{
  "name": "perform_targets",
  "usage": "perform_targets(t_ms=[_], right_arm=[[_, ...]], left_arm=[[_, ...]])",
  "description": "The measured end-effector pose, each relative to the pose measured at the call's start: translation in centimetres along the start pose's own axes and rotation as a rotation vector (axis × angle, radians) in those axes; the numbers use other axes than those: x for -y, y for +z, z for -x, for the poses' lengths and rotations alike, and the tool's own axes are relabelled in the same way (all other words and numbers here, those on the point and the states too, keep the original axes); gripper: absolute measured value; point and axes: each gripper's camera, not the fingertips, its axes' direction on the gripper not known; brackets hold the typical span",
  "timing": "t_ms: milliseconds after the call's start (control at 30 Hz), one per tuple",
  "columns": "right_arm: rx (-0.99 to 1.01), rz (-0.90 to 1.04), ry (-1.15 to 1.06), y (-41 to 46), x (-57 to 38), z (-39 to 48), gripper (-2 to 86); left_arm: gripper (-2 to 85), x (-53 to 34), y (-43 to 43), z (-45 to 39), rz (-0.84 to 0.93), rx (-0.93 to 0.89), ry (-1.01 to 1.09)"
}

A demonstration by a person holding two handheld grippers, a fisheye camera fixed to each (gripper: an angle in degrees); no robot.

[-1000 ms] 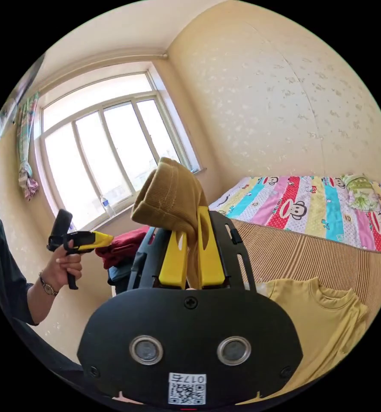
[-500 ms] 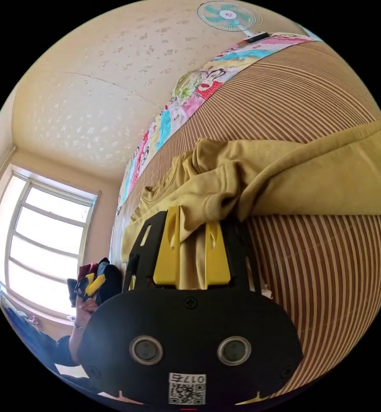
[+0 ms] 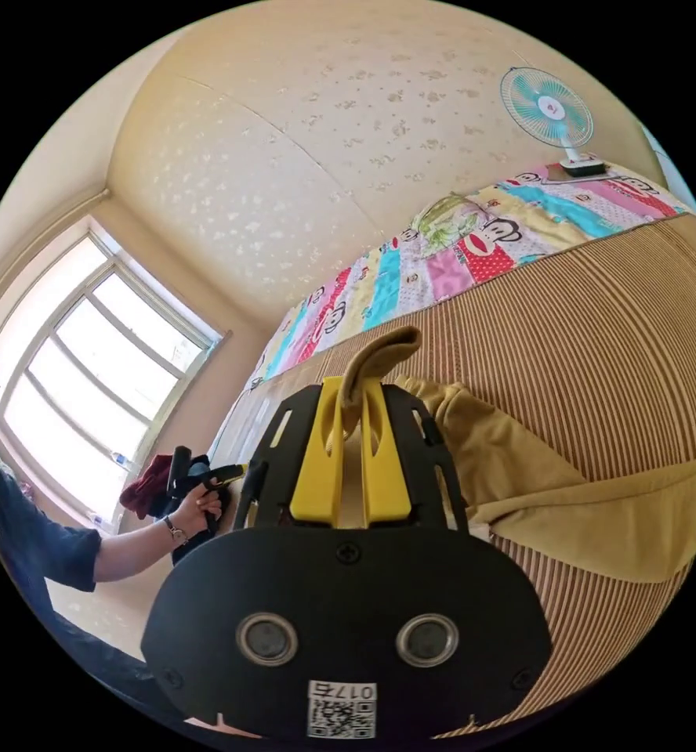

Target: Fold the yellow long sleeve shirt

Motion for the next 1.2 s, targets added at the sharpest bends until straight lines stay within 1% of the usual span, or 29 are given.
perform_targets(t_ms=[67,100,133,167,200,233,267,333,400,467,500,567,700,767,833,900,933,967,1000,1033,1067,1100,1133,1167,1200], right_arm=[[-0.119,0.088,0.124,2.1,-0.1,-3.1,4.9],[-0.144,0.120,0.176,2.7,-0.4,-4.2,5.1],[-0.176,0.183,0.291,3.7,-1.3,-6.4,5.8],[-0.177,0.212,0.362,3.8,-2.2,-7.7,6.7],[-0.174,0.203,0.381,3.3,-2.5,-8.0,6.8],[-0.159,0.153,0.385,1.9,-3.1,-7.8,7.0],[-0.153,0.105,0.374,0.1,-3.5,-7.2,7.1],[-0.187,0.074,0.374,-2.4,-4.0,-6.3,7.2],[-0.259,0.035,0.386,-5.3,-4.4,-5.5,7.3],[-0.402,-0.038,0.442,-9.5,-4.5,-5.3,7.6],[-0.441,-0.054,0.455,-10.4,-4.3,-5.4,7.7],[-0.586,-0.085,0.477,-13.1,-2.8,-6.2,8.4],[-0.632,0.017,0.537,-13.2,1.8,-9.8,10.7],[-0.712,0.136,0.559,-10.9,4.7,-12.6,12.4],[-0.786,0.197,0.629,-9.4,6.0,-14.8,13.5],[-0.834,0.189,0.700,-8.6,6.4,-16.4,13.5],[-0.857,0.219,0.733,-7.6,6.3,-17.4,13.1],[-0.892,0.270,0.744,-6.5,6.2,-18.1,12.3],[-0.909,0.271,0.730,-6.2,6.3,-17.9,11.6],[-0.954,0.261,0.703,-5.7,6.5,-17.4,9.1],[-0.992,0.293,0.666,-5.0,7.0,-16.8,5.3],[-0.995,0.307,0.633,-4.7,7.4,-16.4,5.0],[-0.961,0.273,0.548,-4.9,8.2,-15.0,4.4],[-0.906,0.169,0.463,-6.0,9.4,-12.6,4.1],[-0.871,0.114,0.421,-6.6,10.0,-11.2,4.0]], left_arm=[[1.0,-0.5,0.4,1.2,-0.013,0.012,-0.049],[1.1,-0.8,0.9,2.2,-0.003,0.017,-0.102],[1.3,-0.9,1.0,2.7,0.000,0.015,-0.127],[2.4,-1.3,1.0,3.3,-0.012,0.005,-0.158],[4.1,-1.7,0.5,3.5,-0.040,-0.005,-0.161],[4.3,-1.9,0.1,3.5,-0.053,-0.004,-0.155],[4.9,-2.3,-0.6,3.1,-0.071,0.014,-0.139],[5.2,-3.1,-1.6,2.3,-0.081,0.055,-0.112],[5.3,-4.4,-2.5,1.0,-0.075,0.056,-0.064],[5.3,-5.7,-2.8,-0.1,-0.056,0.042,-0.036],[5.4,-6.7,-2.8,-0.9,-0.044,0.039,-0.020],[5.4,-8.2,-2.7,-2.0,-0.022,0.041,0.001],[5.4,-11.5,-1.4,-4.3,0.031,0.011,0.006],[5.5,-12.5,-0.4,-5.1,0.054,-0.015,-0.005],[5.7,-13.1,0.6,-5.8,0.067,-0.040,-0.023],[6.1,-13.7,2.1,-6.4,0.073,-0.083,-0.059],[6.2,-13.7,2.5,-6.6,0.073,-0.092,-0.062],[6.2,-13.8,3.1,-7.0,0.074,-0.102,-0.065],[6.1,-13.8,3.6,-7.3,0.077,-0.103,-0.068],[6.1,-13.7,3.7,-7.5,0.077,-0.104,-0.069],[5.9,-13.7,3.7,-7.6,0.072,-0.104,-0.066],[5.6,-13.7,3.4,-7.7,0.062,-0.100,-0.061],[5.5,-13.7,3.2,-7.6,0.057,-0.098,-0.060],[5.4,-13.7,2.7,-7.4,0.046,-0.101,-0.061],[5.4,-13.7,2.1,-7.0,0.034,-0.116,-0.064]])
